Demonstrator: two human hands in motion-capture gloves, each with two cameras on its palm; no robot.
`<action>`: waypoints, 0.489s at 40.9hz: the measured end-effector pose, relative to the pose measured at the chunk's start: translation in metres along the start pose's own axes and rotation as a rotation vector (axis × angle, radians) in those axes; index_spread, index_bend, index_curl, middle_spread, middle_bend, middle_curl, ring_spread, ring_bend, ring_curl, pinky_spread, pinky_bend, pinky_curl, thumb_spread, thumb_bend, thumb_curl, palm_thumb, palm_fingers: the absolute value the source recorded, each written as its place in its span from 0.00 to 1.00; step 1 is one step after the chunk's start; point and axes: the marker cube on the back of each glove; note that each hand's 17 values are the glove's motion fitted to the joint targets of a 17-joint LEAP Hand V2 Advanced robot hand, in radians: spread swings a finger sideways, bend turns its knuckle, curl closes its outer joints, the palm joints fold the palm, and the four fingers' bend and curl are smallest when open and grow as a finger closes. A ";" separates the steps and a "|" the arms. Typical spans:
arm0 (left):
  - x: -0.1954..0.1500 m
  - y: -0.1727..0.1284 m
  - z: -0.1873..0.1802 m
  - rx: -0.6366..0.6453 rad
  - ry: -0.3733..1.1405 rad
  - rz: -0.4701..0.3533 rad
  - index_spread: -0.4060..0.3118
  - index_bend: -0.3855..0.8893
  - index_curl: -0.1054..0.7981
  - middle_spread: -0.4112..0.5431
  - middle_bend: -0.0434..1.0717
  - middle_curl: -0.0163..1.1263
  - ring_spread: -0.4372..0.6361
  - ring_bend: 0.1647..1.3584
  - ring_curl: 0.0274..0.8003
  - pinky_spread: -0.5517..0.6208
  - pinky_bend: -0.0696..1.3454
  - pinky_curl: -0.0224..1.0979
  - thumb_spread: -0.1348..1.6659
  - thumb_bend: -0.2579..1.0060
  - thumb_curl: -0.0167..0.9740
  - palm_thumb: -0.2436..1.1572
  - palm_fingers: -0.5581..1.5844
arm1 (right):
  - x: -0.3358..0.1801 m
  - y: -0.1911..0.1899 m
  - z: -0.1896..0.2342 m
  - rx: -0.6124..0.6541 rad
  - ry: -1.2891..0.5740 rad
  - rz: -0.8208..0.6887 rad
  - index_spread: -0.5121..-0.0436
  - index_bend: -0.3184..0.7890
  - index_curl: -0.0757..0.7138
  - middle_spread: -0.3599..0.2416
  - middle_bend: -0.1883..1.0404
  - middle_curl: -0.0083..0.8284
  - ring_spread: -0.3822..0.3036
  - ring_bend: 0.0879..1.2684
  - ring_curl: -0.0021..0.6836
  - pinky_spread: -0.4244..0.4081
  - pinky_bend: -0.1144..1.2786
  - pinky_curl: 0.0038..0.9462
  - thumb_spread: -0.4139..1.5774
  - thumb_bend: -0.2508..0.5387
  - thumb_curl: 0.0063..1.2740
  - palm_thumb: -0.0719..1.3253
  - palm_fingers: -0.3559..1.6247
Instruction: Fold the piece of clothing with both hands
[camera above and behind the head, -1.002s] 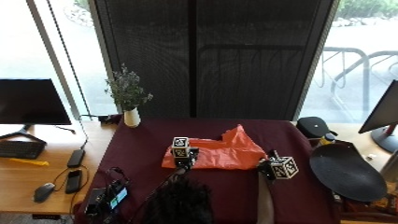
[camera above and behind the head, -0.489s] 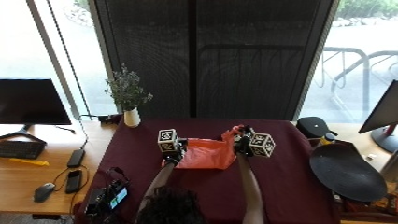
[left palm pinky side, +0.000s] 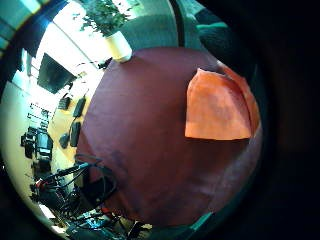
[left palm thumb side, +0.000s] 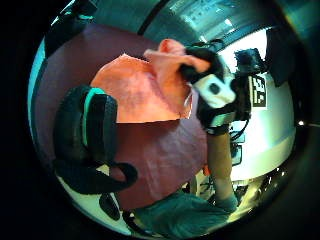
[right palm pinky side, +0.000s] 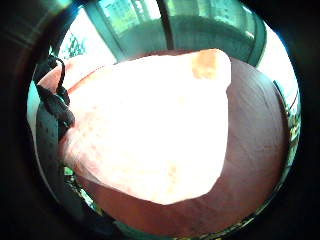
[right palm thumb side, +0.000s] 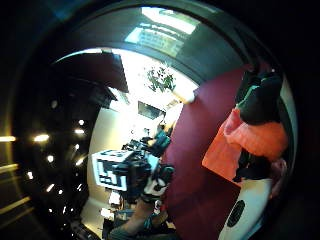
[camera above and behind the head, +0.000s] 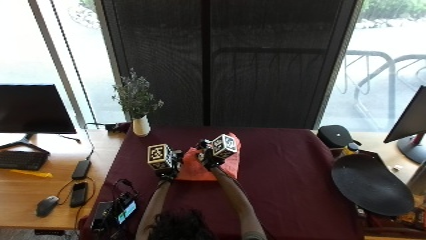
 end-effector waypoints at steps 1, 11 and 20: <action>-0.002 0.003 -0.001 0.002 0.003 -0.006 0.37 0.43 0.60 0.41 0.21 0.35 0.57 0.22 0.43 0.72 0.29 0.29 0.85 0.19 0.25 0.37 0.48 | -0.002 -0.001 0.011 -0.001 0.014 -0.017 0.51 0.45 0.60 0.32 0.27 0.37 0.20 0.38 0.60 0.13 0.52 0.37 0.48 0.28 0.50 0.84 0.77; -0.023 0.016 0.026 -0.034 -0.005 -0.050 0.36 0.43 0.59 0.38 0.21 0.36 0.52 0.22 0.42 0.70 0.27 0.29 0.83 0.17 0.24 0.30 0.50 | -0.010 0.031 0.094 -0.288 0.122 -0.025 0.52 0.40 0.60 0.30 0.26 0.39 0.23 0.40 0.62 0.13 0.53 0.38 0.49 0.30 0.51 0.85 0.76; 0.003 0.036 -0.005 -0.051 0.073 -0.020 0.34 0.41 0.57 0.36 0.22 0.37 0.49 0.23 0.42 0.69 0.26 0.30 0.79 0.16 0.20 0.17 0.51 | -0.005 0.055 0.083 -0.687 -0.090 -0.272 0.50 0.23 0.43 0.45 0.23 0.35 0.34 0.58 0.74 0.28 0.65 0.46 0.61 0.29 0.48 0.82 0.46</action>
